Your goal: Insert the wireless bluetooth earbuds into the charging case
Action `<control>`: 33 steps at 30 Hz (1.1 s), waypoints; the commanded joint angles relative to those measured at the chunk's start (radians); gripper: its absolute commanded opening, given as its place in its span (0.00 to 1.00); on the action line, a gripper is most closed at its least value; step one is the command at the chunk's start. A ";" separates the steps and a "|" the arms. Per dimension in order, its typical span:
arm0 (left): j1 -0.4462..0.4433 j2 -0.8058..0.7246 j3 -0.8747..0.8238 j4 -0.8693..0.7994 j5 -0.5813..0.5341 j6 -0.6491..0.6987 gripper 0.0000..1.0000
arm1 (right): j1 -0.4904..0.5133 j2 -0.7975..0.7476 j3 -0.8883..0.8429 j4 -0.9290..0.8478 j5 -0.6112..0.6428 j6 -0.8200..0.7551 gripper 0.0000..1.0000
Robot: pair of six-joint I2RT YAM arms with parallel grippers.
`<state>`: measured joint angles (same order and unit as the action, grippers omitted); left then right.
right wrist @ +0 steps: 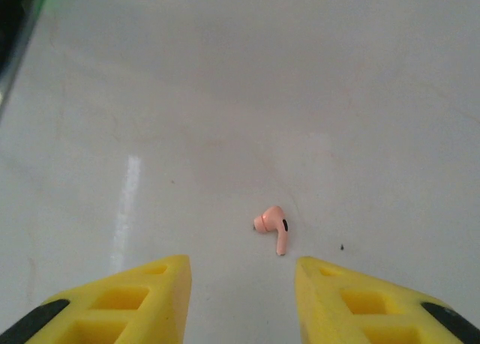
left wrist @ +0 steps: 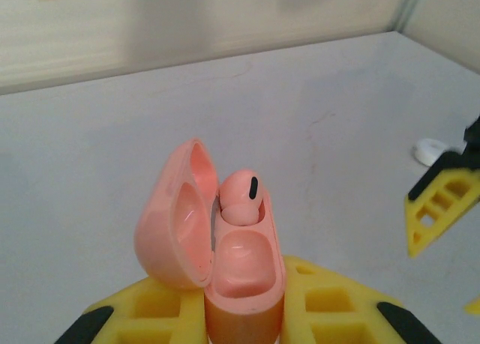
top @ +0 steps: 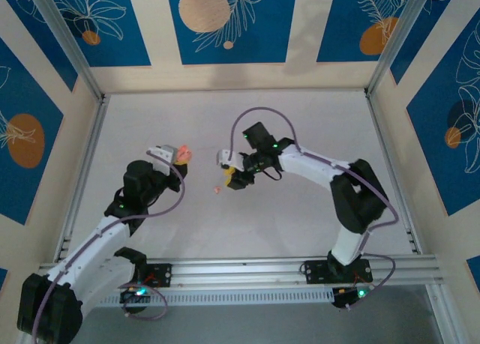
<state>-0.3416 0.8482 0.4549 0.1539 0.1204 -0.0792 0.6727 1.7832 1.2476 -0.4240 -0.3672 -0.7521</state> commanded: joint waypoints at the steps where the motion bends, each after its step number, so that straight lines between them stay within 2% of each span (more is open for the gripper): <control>1: 0.032 -0.034 -0.013 -0.074 -0.070 -0.026 0.20 | 0.033 0.086 0.076 -0.108 0.089 -0.162 0.43; 6: 0.061 -0.076 -0.022 -0.101 -0.076 -0.033 0.20 | 0.066 0.189 0.147 -0.139 0.129 -0.299 0.43; 11: 0.079 -0.090 -0.028 -0.102 -0.070 -0.038 0.21 | 0.084 0.250 0.197 -0.153 0.128 -0.363 0.43; 33: 0.101 -0.093 -0.042 -0.071 -0.024 -0.034 0.21 | 0.085 0.389 0.314 -0.194 0.137 -0.343 0.41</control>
<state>-0.2569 0.7731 0.4248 0.0628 0.0769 -0.1040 0.7536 2.1525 1.5261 -0.5968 -0.2131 -1.1000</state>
